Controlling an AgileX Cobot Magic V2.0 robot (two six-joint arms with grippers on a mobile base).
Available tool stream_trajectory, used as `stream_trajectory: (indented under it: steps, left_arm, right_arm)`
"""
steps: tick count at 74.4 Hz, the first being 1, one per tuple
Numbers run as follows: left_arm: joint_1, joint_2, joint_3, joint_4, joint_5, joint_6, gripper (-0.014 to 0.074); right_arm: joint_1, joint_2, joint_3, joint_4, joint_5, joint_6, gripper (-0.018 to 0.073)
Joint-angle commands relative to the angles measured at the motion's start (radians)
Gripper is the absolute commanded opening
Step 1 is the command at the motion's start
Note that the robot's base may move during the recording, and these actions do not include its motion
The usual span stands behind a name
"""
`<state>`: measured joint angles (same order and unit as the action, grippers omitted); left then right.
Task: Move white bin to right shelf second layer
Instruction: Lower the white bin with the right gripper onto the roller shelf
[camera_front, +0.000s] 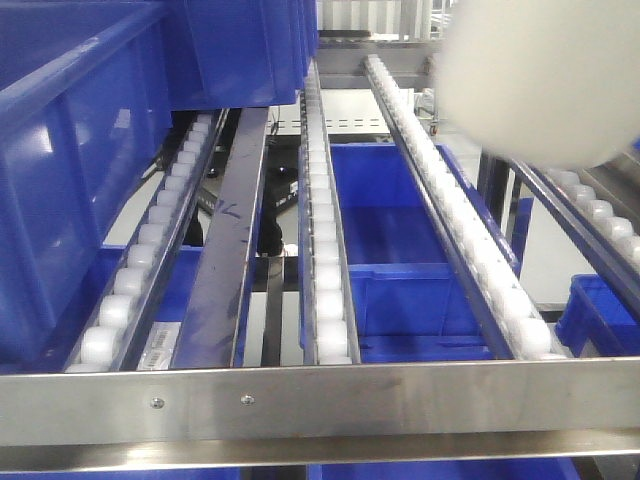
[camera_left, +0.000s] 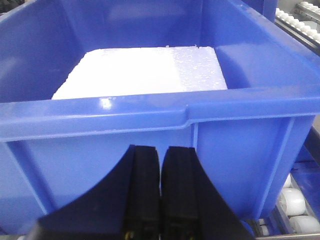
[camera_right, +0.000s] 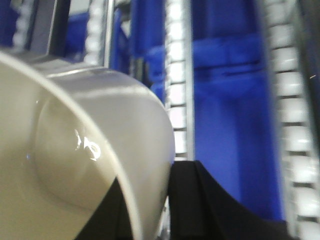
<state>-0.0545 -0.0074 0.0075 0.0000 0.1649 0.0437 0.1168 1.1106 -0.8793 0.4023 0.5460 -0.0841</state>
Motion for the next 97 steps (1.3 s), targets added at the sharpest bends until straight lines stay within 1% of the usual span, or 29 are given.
stream_trajectory:
  steps: [1, 8, 15, 38, 57, 97]
  left_arm:
    - [-0.003, -0.014, 0.037, 0.0, -0.087, -0.005, 0.0085]
    - [-0.003, -0.014, 0.037, 0.0, -0.087, -0.005, 0.0085]
    - [-0.003, -0.014, 0.037, 0.0, -0.087, -0.005, 0.0085]
    - [-0.003, -0.014, 0.037, 0.0, -0.087, -0.005, 0.0085]
    - [-0.003, -0.014, 0.037, 0.0, -0.087, -0.005, 0.0085]
    - [-0.003, -0.014, 0.037, 0.0, -0.087, -0.005, 0.0085]
  right_arm:
    - [0.047, 0.038, -0.066, 0.029, -0.061, -0.023, 0.0055]
    - [0.093, 0.099, -0.087, 0.029, -0.061, -0.034, 0.0055]
    - [0.112, 0.143, -0.091, 0.029, -0.063, -0.034, 0.0055]
    - [0.113, 0.217, -0.091, 0.022, -0.063, -0.034, 0.0055]
    - [0.112, 0.269, -0.091, -0.037, -0.04, -0.034, 0.0055]
    - [0.112, 0.385, -0.091, -0.038, -0.077, -0.034, 0.0055]
